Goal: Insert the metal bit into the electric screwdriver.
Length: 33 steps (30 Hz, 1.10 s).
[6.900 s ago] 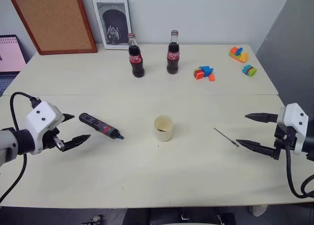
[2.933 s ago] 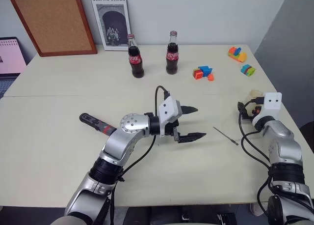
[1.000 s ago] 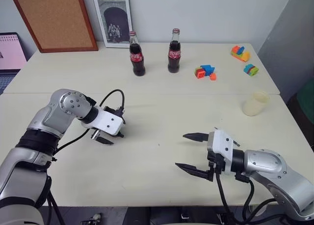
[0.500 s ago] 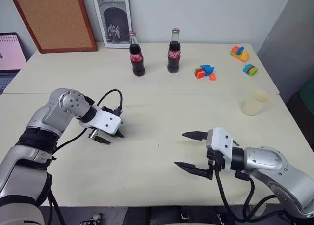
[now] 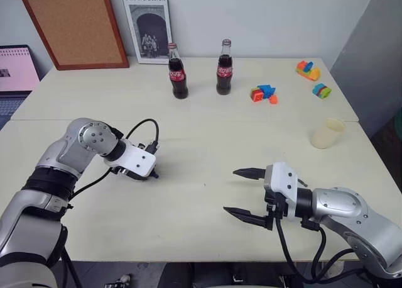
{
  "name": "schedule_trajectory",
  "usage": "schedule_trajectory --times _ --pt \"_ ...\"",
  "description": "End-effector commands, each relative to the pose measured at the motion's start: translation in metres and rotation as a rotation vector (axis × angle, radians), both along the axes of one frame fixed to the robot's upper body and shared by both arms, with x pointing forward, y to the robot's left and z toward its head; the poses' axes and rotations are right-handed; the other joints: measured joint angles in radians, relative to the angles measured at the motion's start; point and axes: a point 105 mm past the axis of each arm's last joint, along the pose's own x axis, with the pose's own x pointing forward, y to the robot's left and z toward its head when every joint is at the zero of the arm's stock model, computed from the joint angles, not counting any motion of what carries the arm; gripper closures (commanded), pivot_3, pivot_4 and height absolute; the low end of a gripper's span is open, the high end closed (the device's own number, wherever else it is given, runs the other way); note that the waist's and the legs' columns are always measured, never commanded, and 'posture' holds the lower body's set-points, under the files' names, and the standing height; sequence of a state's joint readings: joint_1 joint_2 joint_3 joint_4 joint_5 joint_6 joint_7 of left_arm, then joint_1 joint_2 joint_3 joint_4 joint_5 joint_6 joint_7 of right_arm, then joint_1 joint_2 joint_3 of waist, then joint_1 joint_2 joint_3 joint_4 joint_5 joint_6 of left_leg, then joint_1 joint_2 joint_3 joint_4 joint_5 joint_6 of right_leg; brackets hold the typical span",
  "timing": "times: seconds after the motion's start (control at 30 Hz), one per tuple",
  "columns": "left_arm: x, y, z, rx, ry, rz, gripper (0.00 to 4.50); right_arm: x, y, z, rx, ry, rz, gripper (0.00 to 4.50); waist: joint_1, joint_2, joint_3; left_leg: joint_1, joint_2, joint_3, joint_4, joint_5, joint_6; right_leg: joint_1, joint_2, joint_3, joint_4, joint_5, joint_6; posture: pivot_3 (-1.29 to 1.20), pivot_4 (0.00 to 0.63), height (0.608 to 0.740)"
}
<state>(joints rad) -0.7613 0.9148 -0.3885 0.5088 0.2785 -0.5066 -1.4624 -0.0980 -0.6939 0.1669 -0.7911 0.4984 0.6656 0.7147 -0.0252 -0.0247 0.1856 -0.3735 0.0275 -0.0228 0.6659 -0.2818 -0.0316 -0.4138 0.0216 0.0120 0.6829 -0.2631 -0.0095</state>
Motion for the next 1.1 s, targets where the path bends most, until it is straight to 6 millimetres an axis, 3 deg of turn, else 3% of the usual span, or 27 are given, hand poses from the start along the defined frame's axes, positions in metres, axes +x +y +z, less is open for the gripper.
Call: schedule_trajectory --times 0.03,0.17,0.3,0.6,0.77,1.1 --pt "0.002 0.000 -0.005 0.011 -0.007 -0.008 2.83 -0.005 0.000 0.012 0.014 -0.048 0.020 0.00 0.000 0.000 0.000 0.001 0.000 0.000 0.000 0.000 0.000 0.001 0.000 0.000 0.000 0.000 0.000 0.00 0.150 0.740" --pt "0.010 -0.015 0.010 -0.094 -0.041 0.004 2.83 -0.004 -0.003 0.015 0.010 -0.054 0.019 0.00 0.001 0.000 0.000 0.007 0.000 0.000 -0.001 0.000 0.000 0.006 0.000 0.000 0.000 0.000 0.000 0.00 0.150 0.740" --pt "0.022 -0.056 0.051 -0.437 -0.042 0.097 2.84 0.000 -0.016 0.025 0.007 -0.068 -0.015 0.00 0.011 -0.001 0.001 0.006 0.001 0.000 0.000 0.000 0.000 0.007 -0.001 -0.001 -0.001 0.000 0.000 0.00 0.150 0.740" --pt "0.021 -0.118 0.104 -1.018 0.065 0.240 2.86 0.008 -0.044 0.048 0.022 -0.105 -0.100 0.00 0.008 -0.002 0.001 0.000 0.000 -0.001 0.001 0.000 0.000 0.004 -0.004 0.000 -0.003 0.000 0.001 0.00 0.150 0.740" --pt "0.023 -0.137 0.118 -1.265 0.099 0.331 2.86 0.008 -0.044 0.057 0.047 -0.112 -0.094 0.00 -0.002 -0.002 0.001 0.001 0.001 -0.001 0.000 0.000 0.000 0.004 -0.005 0.000 -0.002 0.000 0.001 0.00 0.150 0.740" --pt "0.019 -0.174 0.108 -1.531 0.077 0.433 2.86 0.014 -0.037 0.069 0.064 -0.138 -0.076 0.00 -0.001 -0.002 0.001 0.003 0.000 -0.001 0.000 0.000 0.000 0.004 -0.005 0.003 -0.002 0.000 0.001 0.00 0.150 0.740"
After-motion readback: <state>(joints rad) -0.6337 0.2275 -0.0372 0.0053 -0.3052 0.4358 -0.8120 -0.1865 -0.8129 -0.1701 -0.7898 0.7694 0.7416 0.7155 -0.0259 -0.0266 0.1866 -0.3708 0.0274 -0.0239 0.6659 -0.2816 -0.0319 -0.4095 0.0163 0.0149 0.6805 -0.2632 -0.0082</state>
